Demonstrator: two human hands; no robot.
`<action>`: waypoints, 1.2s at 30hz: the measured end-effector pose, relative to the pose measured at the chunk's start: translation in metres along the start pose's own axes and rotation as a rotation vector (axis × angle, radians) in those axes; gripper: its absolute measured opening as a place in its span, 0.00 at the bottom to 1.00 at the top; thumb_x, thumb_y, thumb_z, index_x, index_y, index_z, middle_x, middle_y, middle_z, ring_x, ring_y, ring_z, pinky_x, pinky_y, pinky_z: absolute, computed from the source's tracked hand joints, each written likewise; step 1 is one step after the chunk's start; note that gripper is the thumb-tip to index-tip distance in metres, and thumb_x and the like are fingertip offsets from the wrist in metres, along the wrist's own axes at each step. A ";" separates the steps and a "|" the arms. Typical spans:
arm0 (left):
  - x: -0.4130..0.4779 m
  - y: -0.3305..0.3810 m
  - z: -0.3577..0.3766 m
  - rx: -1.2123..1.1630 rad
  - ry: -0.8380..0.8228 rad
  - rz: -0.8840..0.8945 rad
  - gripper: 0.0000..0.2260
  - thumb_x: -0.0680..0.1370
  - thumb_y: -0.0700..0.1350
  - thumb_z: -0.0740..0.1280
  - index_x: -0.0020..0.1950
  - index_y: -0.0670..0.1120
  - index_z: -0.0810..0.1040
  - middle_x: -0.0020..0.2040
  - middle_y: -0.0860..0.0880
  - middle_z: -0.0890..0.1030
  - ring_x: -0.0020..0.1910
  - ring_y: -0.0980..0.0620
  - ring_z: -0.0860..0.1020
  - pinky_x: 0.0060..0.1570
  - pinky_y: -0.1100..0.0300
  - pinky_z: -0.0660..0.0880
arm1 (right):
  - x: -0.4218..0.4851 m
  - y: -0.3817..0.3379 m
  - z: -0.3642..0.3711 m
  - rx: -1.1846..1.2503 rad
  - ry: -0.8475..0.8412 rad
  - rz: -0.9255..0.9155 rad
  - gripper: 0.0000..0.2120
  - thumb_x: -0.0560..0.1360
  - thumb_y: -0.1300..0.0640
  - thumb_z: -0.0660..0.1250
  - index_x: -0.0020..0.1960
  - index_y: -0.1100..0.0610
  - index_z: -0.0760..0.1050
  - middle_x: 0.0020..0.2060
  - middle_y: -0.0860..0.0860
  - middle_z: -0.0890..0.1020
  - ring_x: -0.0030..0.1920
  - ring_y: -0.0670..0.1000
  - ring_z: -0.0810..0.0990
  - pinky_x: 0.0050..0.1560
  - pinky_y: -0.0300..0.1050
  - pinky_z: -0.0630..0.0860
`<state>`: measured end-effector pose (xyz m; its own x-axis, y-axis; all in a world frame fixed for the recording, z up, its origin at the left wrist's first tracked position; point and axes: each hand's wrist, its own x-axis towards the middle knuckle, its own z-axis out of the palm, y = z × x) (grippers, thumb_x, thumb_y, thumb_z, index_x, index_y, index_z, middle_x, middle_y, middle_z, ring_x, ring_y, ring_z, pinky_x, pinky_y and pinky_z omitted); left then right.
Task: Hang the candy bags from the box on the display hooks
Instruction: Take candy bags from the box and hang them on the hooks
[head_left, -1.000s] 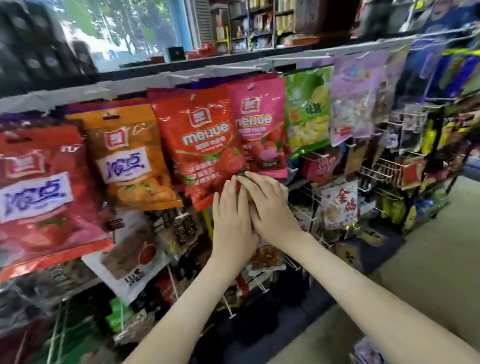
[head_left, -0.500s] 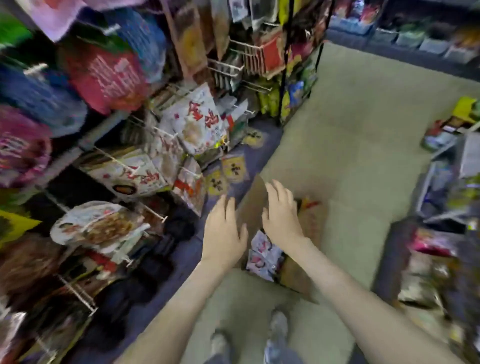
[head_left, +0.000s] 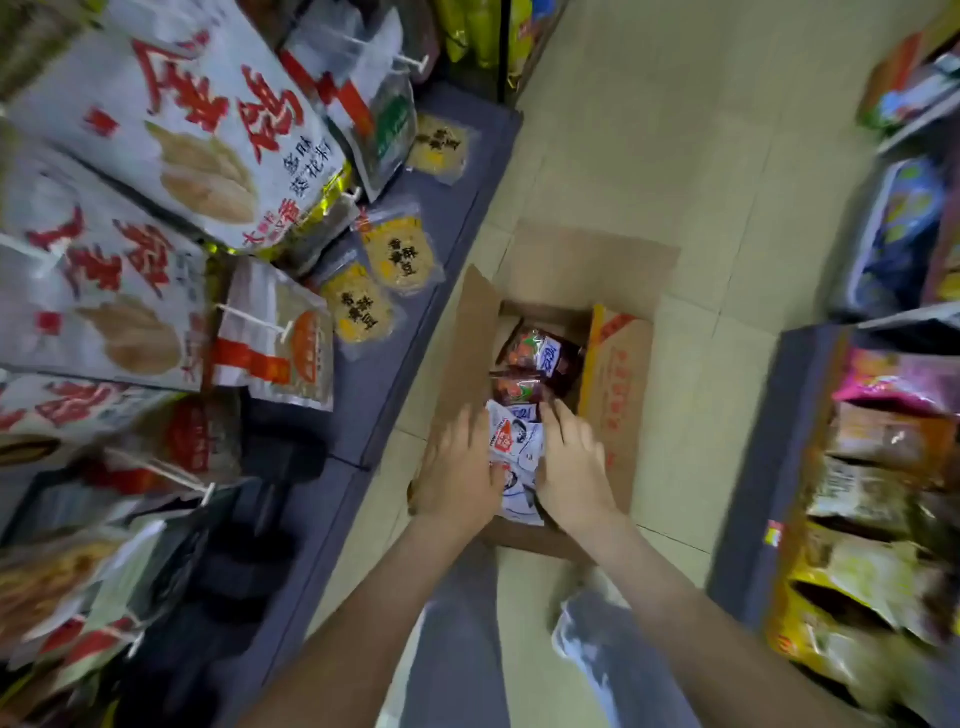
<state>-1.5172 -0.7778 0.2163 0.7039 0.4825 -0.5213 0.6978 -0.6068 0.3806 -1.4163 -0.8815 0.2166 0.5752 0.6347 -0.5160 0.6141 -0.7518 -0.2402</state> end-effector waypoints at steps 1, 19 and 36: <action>0.014 -0.006 0.008 -0.007 -0.008 0.001 0.29 0.81 0.51 0.56 0.78 0.46 0.49 0.78 0.45 0.53 0.76 0.46 0.54 0.74 0.52 0.55 | 0.013 0.002 0.011 0.004 -0.020 0.015 0.39 0.74 0.61 0.65 0.77 0.56 0.46 0.76 0.52 0.52 0.72 0.54 0.56 0.67 0.46 0.59; 0.233 -0.050 0.281 -0.262 -0.045 -0.303 0.33 0.81 0.49 0.59 0.78 0.49 0.41 0.79 0.48 0.47 0.77 0.48 0.49 0.74 0.48 0.56 | 0.292 0.125 0.253 -0.162 -0.200 -0.121 0.36 0.76 0.65 0.61 0.76 0.61 0.42 0.76 0.58 0.50 0.75 0.56 0.49 0.74 0.46 0.51; 0.252 0.009 0.295 -0.024 -0.259 -0.240 0.43 0.75 0.55 0.65 0.78 0.49 0.37 0.78 0.43 0.40 0.77 0.44 0.40 0.74 0.47 0.40 | 0.257 0.171 0.243 -0.426 -0.005 0.038 0.43 0.70 0.53 0.66 0.77 0.53 0.44 0.75 0.56 0.58 0.75 0.56 0.55 0.66 0.61 0.26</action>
<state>-1.3727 -0.8481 -0.1372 0.4641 0.4315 -0.7736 0.8445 -0.4791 0.2394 -1.2948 -0.8902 -0.1572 0.5999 0.6058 -0.5226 0.7612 -0.6333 0.1396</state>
